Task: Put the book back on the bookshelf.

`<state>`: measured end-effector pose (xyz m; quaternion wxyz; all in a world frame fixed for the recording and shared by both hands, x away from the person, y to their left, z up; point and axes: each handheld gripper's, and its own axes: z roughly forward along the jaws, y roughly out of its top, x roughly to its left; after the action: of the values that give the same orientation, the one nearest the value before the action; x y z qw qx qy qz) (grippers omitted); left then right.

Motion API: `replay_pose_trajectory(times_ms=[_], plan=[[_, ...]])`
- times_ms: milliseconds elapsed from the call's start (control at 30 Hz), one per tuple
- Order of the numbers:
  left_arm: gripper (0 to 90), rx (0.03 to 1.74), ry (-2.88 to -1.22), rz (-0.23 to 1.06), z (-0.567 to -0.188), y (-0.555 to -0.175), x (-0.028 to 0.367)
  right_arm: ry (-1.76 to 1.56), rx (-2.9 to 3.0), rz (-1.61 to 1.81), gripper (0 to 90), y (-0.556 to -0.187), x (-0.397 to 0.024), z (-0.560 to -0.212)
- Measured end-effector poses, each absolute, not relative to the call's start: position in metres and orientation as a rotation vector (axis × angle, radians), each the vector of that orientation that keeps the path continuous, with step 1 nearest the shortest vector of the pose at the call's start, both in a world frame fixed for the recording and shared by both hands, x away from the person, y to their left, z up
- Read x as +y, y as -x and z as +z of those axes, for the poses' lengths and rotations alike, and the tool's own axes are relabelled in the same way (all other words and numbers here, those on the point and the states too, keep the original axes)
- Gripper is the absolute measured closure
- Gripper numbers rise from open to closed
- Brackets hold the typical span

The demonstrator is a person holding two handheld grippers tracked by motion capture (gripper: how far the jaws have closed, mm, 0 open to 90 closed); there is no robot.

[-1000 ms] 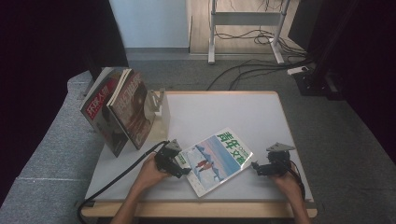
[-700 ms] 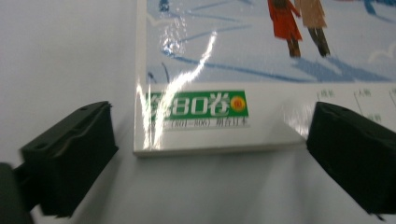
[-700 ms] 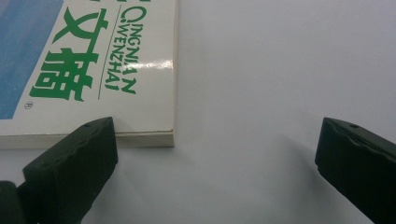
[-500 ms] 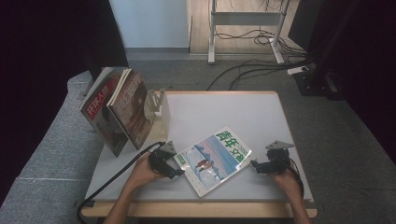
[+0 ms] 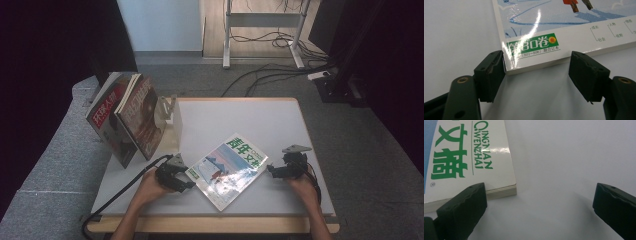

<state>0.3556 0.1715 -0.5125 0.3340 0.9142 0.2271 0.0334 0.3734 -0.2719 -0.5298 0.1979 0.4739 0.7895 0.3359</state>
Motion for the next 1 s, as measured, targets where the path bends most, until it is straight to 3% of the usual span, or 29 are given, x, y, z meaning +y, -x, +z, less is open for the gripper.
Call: replay_pose_trajectory(times_ms=[767,1000], plan=[[35.1,0.554,-2.382,0.009,-0.514,-0.337,0.163,-1.242,2.266,1.091,8.3,-0.345,-0.256,-0.511],[43.0,0.554,-2.352,-0.038,-0.509,-0.349,0.174,-1.237,2.306,1.114,11.7,-0.344,-0.243,-0.518]])
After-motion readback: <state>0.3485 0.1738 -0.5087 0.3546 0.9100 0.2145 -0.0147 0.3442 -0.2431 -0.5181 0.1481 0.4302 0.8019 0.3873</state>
